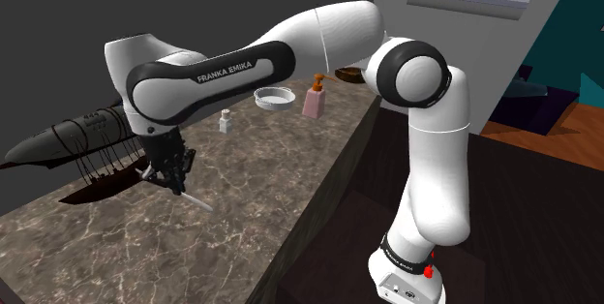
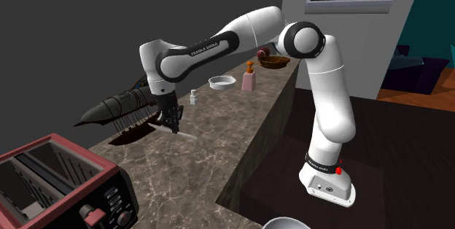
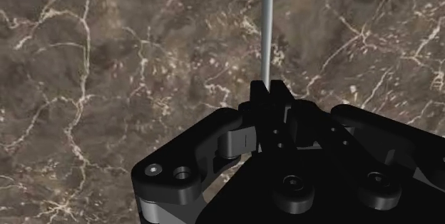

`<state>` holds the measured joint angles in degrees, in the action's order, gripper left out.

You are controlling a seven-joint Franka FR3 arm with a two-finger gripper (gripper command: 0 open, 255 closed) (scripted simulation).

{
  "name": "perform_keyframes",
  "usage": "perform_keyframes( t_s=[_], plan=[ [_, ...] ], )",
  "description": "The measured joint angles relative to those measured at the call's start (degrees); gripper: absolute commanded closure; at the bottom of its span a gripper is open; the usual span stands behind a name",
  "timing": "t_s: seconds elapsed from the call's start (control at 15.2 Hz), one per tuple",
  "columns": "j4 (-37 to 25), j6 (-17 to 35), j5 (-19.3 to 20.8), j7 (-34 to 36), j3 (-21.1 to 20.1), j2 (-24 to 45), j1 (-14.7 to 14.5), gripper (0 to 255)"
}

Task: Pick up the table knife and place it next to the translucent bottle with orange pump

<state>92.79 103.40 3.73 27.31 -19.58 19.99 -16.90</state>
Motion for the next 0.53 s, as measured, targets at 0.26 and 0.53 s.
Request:
perform_keyframes(
  t_s=[0.26, 0.53],
  plan=[
    [-2.10, -2.88, -0.30, -0.08, -0.13, -0.83, 0.02, 255],
    [-4.86, -5.82, -0.39, -0.07, -0.21, -1.01, -0.09, 255]
  ],
)
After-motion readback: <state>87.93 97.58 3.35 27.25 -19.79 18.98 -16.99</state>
